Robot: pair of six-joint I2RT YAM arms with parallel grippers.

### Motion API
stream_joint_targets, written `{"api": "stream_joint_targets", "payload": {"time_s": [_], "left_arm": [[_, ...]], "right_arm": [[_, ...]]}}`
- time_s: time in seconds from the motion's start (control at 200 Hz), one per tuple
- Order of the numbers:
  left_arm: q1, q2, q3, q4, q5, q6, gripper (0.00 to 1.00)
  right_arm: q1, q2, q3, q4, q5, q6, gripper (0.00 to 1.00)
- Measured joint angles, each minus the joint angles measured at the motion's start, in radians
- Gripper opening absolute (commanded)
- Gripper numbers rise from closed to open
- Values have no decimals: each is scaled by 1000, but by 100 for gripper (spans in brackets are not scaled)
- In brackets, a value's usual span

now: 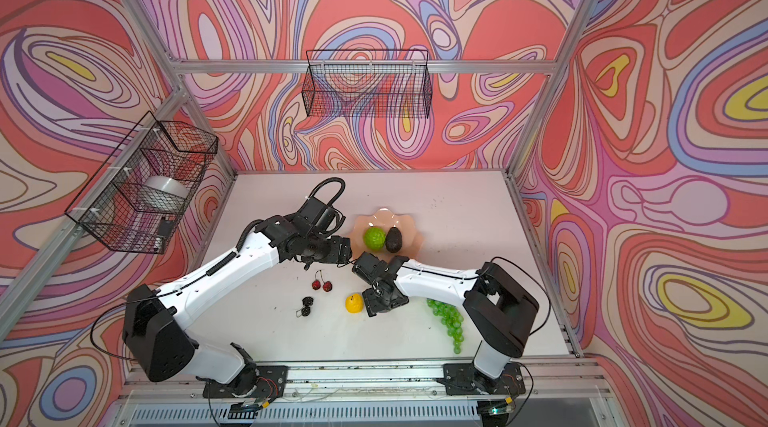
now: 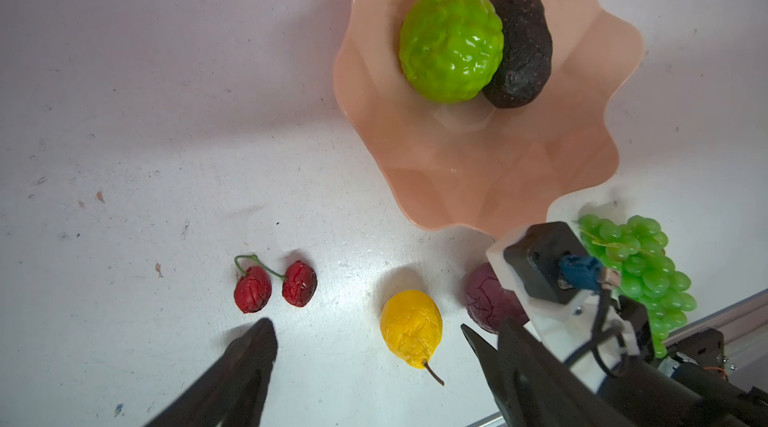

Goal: Place and organize the fake fruits in the fruit bowl
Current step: 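Grasp the purple plum with the right gripper while the left gripper withdraws, then carry the purple plum over the bowl and lower it with the right gripper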

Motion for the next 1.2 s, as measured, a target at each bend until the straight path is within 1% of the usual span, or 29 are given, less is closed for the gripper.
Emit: {"api": "stream_joint_targets", "payload": {"time_s": [0.23, 0.305, 0.466, 0.571, 0.686, 0.766, 0.906, 1.072, 1.202], "left_arm": [[0, -6, 0, 1, 5, 0, 87], [0, -6, 0, 0, 7, 0, 87], [0, -6, 0, -1, 7, 0, 87], [0, -6, 0, -4, 7, 0, 87], [2, -6, 0, -11, 7, 0, 87], [9, -6, 0, -14, 14, 0, 87], [26, -7, 2, -18, 22, 0, 87], [35, -14, 22, -39, 23, 0, 87], [35, -32, 36, -57, 21, -1, 87]], "right_arm": [[-1, 44, 37, 15, 5, -22, 59], [-1, 46, 39, 14, 5, -26, 54], [-1, 46, 42, 11, 3, -41, 46], [-1, 35, 42, -6, 4, -53, 46], [-2, -15, 56, -63, 10, -84, 45], [-2, -60, 108, -126, 23, -117, 43], [-16, -107, 227, -202, 60, -187, 44], [-104, -107, 307, -250, 101, -305, 44], [-172, -56, 358, -249, 153, -409, 44]]}}
